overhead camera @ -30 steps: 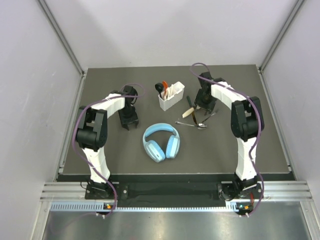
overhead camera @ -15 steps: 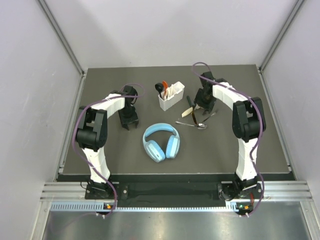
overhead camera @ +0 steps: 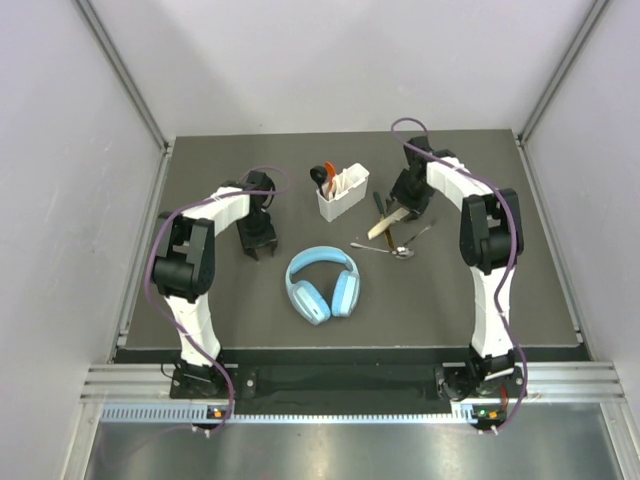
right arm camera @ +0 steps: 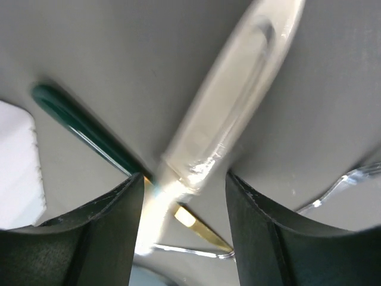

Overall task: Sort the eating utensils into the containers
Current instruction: Pick up the knife at the center of the board.

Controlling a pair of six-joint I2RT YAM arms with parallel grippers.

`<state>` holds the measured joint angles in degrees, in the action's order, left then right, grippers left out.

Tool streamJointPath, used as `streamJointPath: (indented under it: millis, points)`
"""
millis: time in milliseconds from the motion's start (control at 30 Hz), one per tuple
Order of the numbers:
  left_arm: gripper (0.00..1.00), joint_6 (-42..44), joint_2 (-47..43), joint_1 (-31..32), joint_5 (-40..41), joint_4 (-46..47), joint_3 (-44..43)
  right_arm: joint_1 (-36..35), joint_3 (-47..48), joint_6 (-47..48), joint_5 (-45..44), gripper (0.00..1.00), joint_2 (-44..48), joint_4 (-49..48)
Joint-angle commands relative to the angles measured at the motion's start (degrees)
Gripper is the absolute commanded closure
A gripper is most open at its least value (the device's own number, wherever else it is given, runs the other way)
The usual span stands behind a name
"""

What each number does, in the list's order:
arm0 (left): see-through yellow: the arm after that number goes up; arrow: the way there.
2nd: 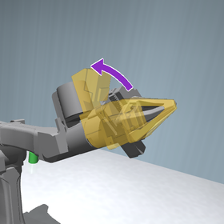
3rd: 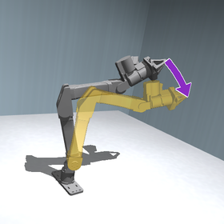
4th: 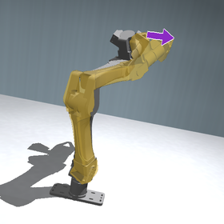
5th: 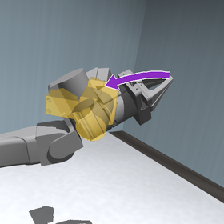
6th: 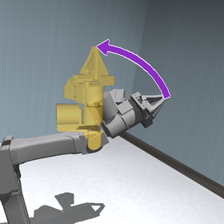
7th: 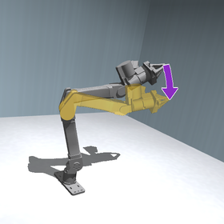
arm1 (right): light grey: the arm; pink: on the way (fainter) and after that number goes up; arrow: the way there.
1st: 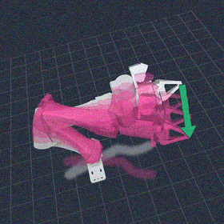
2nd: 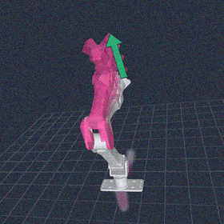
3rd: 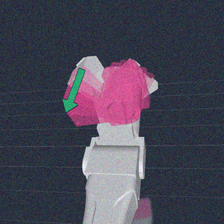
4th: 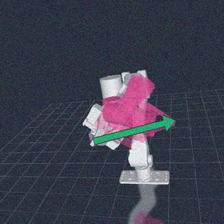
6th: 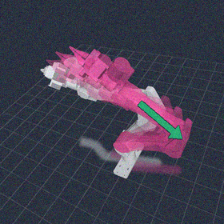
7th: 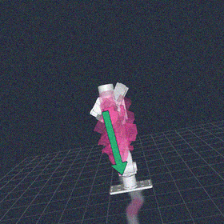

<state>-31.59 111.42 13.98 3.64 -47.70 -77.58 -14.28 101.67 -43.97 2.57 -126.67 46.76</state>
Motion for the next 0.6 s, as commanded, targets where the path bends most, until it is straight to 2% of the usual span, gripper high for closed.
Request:
streamJointPath:
  millis: [0,133,167,233,267,300,567]
  points:
    - [0.51,-0.57,1.35,0.08,0.67,1.03,-0.38,0.75,3.8,-1.56,0.42,0.43,-2.53,2.1]
    - [0.51,-0.66,1.35,0.08,0.76,1.29,-0.03,1.19,3.45,-2.18,1.38,0.56,-2.88,1.66]
    - [0.51,-0.57,1.35,0.08,0.67,1.21,-0.11,1.36,3.54,-2.26,1.73,0.69,-3.14,1.49]
    - [0.51,-0.57,1.61,0.08,0.58,1.3,-0.46,1.45,3.89,-2.27,2.0,0.79,-3.23,1.66]
    - [0.51,-0.57,1.79,0.08,0.67,1.21,-0.55,1.36,3.8,-2.27,2.0,0.94,-3.32,1.66]
    - [0.51,-0.57,1.87,0.08,0.67,1.21,-0.9,1.45,3.8,-2.27,1.92,1.0,-3.41,1.93]
    - [0.51,-0.14,2.84,0.08,0.32,1.03,-2.13,1.54,2.57,-1.21,0.6,1.0,-0.08,-0.26]
